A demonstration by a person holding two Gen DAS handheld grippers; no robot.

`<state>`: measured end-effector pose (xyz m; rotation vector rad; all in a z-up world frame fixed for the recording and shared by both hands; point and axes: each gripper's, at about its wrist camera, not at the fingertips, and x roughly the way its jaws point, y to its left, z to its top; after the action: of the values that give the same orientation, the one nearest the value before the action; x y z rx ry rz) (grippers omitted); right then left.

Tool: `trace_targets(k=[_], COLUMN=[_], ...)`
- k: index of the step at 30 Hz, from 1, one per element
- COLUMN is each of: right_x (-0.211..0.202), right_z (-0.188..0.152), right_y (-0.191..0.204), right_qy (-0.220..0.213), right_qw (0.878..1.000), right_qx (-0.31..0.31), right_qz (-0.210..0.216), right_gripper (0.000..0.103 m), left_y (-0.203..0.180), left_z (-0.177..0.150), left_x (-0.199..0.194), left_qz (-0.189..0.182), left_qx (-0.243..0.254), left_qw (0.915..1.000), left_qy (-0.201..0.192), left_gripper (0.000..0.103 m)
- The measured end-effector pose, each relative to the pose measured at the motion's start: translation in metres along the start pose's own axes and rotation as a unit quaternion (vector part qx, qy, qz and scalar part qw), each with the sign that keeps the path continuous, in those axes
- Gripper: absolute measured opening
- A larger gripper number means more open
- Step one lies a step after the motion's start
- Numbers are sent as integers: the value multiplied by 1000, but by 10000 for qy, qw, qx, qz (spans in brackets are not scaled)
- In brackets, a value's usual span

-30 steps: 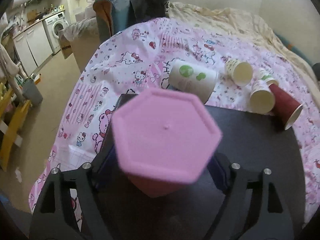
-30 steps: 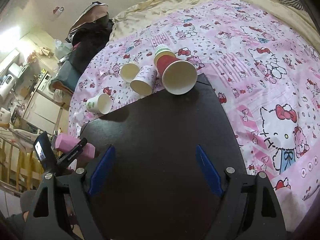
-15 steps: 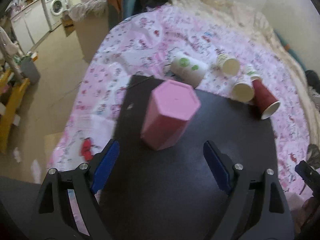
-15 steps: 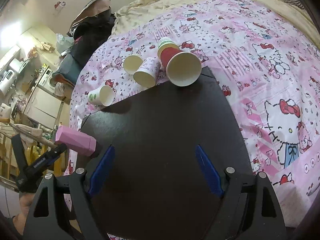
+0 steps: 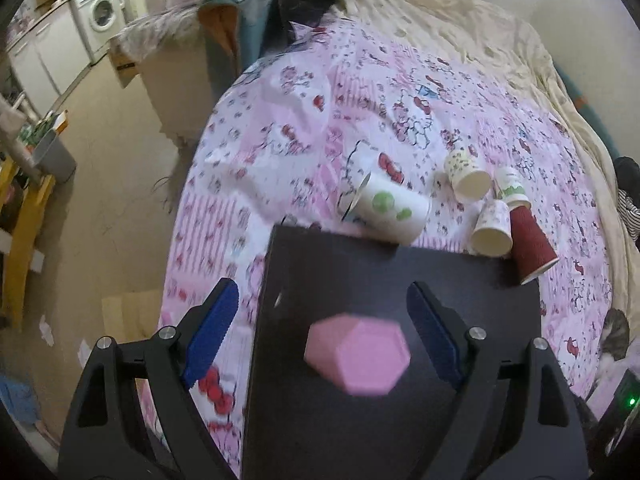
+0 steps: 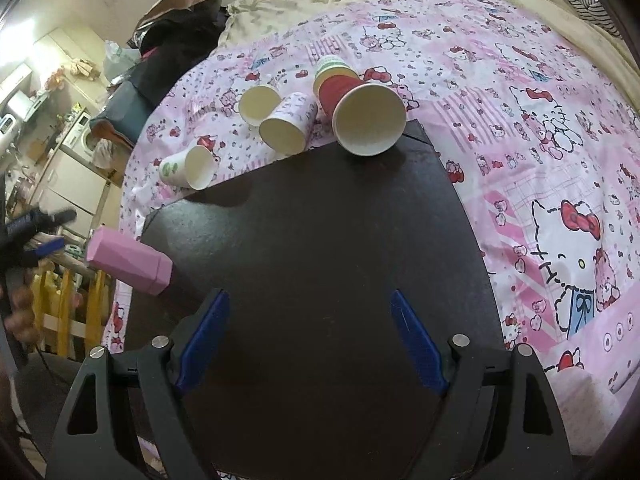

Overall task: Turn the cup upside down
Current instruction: 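Grasp the lying white green-dotted cup with the left tool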

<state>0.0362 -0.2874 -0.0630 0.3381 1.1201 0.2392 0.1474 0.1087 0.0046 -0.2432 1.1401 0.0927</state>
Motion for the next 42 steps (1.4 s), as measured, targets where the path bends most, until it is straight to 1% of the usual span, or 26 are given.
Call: trace_targets(k=[1,3,5,7,8,10,12,13,15,17,19,20,22,23,24,26,30,34,35,37,38,40,41,42], right_x=[2,6,10,15,19,22,26,27,30,33,35,36,35,32,30,25,22,19,18,17,16,15,14,14], right_z=[1,1,2,3,4,5,7,8,9,11,12,14,15,16,17,18,18,18,18,18,18,18,17,17], right_y=[0,1,2,3,3,2,1,0,-2,-5,-9,-10,-11,-10,-9,-7,-9,-10,-10,-10,-10,-9,-8,-7], right_qy=[20,54,94,153,190,230,262,273,300,328,355,360,323,236,173,64,35,44,34,17,12,20,21,21], right_qw=[10000,10000,9998,9995,9993,9991,9990,9989,9987,9986,9986,9987,9988,9990,9991,9993,9995,9996,9997,9997,9998,9998,9998,9998], right_qx=[-5,-23,-60,-112,-137,-148,-127,-119,-101,-50,32,84,125,117,92,62,139,193,183,182,190,190,183,174], right_qz=[-28,-78,-152,-241,-285,-325,-340,-350,-391,-417,-396,-361,-335,-350,-368,-368,-289,-178,-169,-137,-107,-34,-8,13], right_gripper=[85,85,85,85,85,85,85,85,85,85,85,85,85,85,85,85,85,85,85,85,85,85,85,85], left_y=[0,1,0,-4,-8,-12,-11,-9,-7,-4,1,2,-3,-6,-9,-15,-32,-56,-61,-76,-83,-86,-84,-81], left_z=[7,30,51,66,75,82,86,88,89,88,82,78,77,78,79,78,72,73,74,79,81,82,82,80], left_x=[6,29,47,68,86,109,132,140,152,163,172,178,184,186,189,194,209,211,210,205,201,194,191,189], left_qz=[-10,6,50,69,50,-35,-221,-309,-392,-443,-515,-535,-540,-553,-500,-416,-288,-359,-333,-210,-225,-144,-71,-58], left_qx=[13,-31,-176,-220,-258,-418,-857,-1092,-1561,-1904,-2375,-2609,-2726,-2728,-2721,-2731,-2719,-2221,-2042,-1369,-1003,-733,-710,-794], left_qw=[10000,9992,9984,9966,9939,9890,9803,9759,9676,9598,9469,9395,9360,9358,9373,9373,9348,9440,9478,9593,9638,9679,9683,9671], left_qy=[87,396,543,785,1071,1420,1766,1865,1944,2016,2103,2153,2162,2163,2119,2123,2267,2414,2427,2463,2460,2402,2394,2416], left_gripper=[84,84,84,84,84,84,82,82,82,82,79,76,76,76,75,74,61,61,63,64,66,70,71,71])
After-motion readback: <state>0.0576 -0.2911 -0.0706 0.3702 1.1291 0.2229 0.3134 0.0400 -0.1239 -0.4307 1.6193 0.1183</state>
